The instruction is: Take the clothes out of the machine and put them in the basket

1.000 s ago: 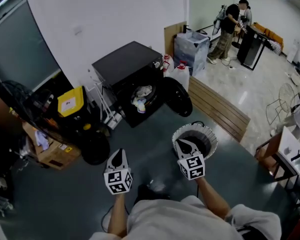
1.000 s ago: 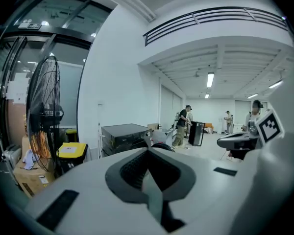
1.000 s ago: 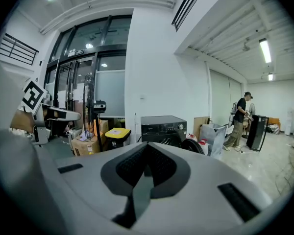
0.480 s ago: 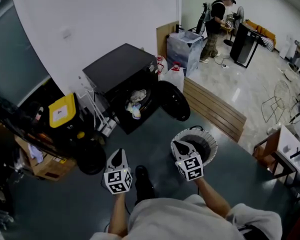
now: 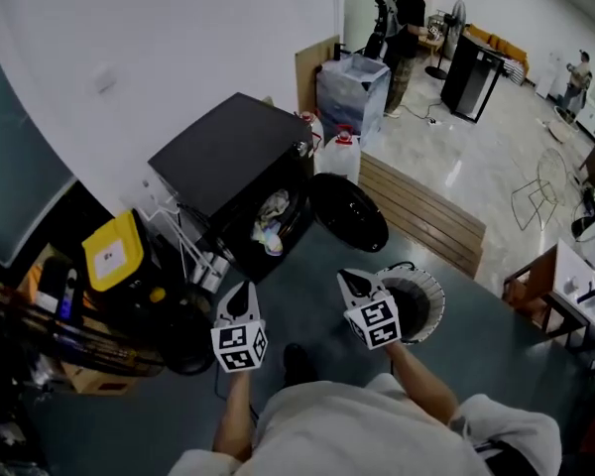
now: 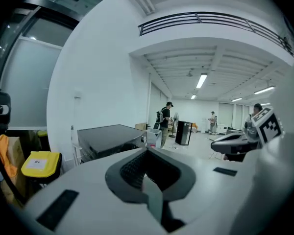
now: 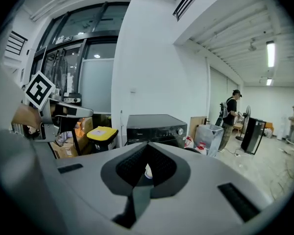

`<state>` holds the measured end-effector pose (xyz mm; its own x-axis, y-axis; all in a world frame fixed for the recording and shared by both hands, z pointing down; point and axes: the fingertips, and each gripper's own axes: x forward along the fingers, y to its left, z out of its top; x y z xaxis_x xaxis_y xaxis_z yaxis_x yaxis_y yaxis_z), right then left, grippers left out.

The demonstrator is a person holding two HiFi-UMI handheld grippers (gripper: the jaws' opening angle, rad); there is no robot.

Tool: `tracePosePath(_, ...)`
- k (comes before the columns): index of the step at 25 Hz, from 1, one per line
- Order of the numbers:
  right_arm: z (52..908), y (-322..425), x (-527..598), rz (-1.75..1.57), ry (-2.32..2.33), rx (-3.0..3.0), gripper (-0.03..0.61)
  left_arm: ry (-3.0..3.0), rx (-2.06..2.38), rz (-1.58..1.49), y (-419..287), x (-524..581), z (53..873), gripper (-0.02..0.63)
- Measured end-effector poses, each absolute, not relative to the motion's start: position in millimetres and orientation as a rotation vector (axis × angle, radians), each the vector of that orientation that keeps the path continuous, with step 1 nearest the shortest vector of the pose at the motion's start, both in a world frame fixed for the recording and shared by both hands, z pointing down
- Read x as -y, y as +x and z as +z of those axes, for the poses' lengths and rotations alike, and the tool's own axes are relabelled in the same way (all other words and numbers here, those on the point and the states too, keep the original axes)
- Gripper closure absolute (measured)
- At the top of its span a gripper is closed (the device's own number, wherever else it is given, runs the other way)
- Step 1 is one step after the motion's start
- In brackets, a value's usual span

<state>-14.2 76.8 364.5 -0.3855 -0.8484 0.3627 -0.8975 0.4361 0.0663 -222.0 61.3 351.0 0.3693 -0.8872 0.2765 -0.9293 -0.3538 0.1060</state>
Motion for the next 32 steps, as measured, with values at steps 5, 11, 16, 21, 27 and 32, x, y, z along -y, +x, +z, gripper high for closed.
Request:
tracePosePath(5,356.6,-40.9,-20.4,0.196,1.534,2.328,0.557,2.449,1.567,0.234,-238.4,12.1,337.9,0.595)
tracePosePath(11,360.3,-52.1,27.3,0.208,1.588,2.289,0.557,2.485,1.518,0.231,-246.0,78.9,341.1,0.595)
tracePosePath(16,371.8,-62.4,50.9,0.241,1.555,2.28,0.557,2.473,1.509,0.255,-250.4,114.2,350.4,0.595)
tracePosePath(21,397.8,-69.5,81.3,0.283,1.463,2.31,0.557,2.416,1.552,0.285,-254.7,134.5,369.3,0.595)
tracePosePath(27,437.1,-78.8,133.3,0.307,1.317,2.383,0.557,2.319,1.621,0.329,-253.2,154.7,408.0,0.595)
tracePosePath(32,473.8,-75.5,152.1,0.305,1.183,2.448,0.557,2.218,1.679,0.378,-237.5,153.0,453.9,0.595)
